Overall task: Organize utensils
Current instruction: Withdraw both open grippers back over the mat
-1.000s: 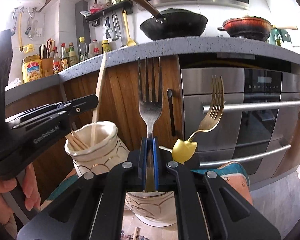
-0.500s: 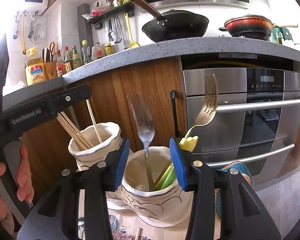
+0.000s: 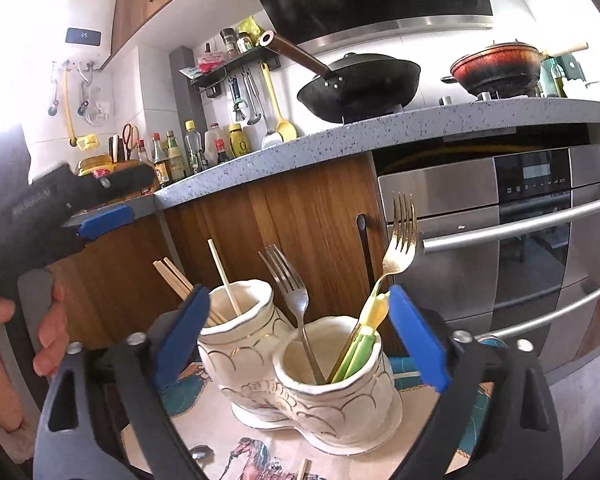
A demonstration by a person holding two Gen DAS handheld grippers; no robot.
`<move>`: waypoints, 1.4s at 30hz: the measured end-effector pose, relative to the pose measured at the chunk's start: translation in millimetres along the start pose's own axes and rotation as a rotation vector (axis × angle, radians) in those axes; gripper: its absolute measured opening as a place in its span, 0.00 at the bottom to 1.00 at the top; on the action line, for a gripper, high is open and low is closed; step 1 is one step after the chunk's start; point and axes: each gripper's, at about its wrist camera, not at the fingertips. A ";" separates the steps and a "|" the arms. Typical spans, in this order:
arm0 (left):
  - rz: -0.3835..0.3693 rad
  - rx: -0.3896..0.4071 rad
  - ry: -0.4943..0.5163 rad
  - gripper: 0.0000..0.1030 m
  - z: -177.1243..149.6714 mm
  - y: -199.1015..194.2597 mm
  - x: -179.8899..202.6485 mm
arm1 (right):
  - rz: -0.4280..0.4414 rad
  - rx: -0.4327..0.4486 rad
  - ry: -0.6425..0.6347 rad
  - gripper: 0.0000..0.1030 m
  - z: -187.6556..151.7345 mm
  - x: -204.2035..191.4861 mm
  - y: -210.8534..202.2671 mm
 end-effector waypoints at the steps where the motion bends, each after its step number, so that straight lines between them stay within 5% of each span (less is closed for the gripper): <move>1: -0.006 0.005 -0.002 0.87 1.4 -4.5 -0.9 | -0.001 -0.003 0.000 0.94 -0.8 -1.3 -1.6; 11: 0.010 -0.005 0.050 0.93 -17.0 -56.7 -7.6 | -0.028 -0.111 -0.063 0.96 -38.5 -39.4 -26.8; 23: 0.068 -0.129 0.001 0.94 -81.4 -109.1 -51.0 | -0.035 -0.295 -0.171 0.96 -91.4 -74.6 -39.7; 34: 0.193 -0.216 -0.106 0.94 -121.7 -121.8 -108.3 | -0.017 -0.455 -0.199 0.95 -113.4 -95.5 -15.2; 42: 0.203 -0.225 -0.124 0.94 -126.4 -120.9 -119.3 | 0.029 -0.548 -0.289 0.95 -131.0 -125.0 -1.0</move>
Point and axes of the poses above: each gripper's, at about its wrist camera, not at the fingertips, and y roughly the way its jaws point, x to its right, z to its top, and after that the axes turned 5 degrees about x, right-handed
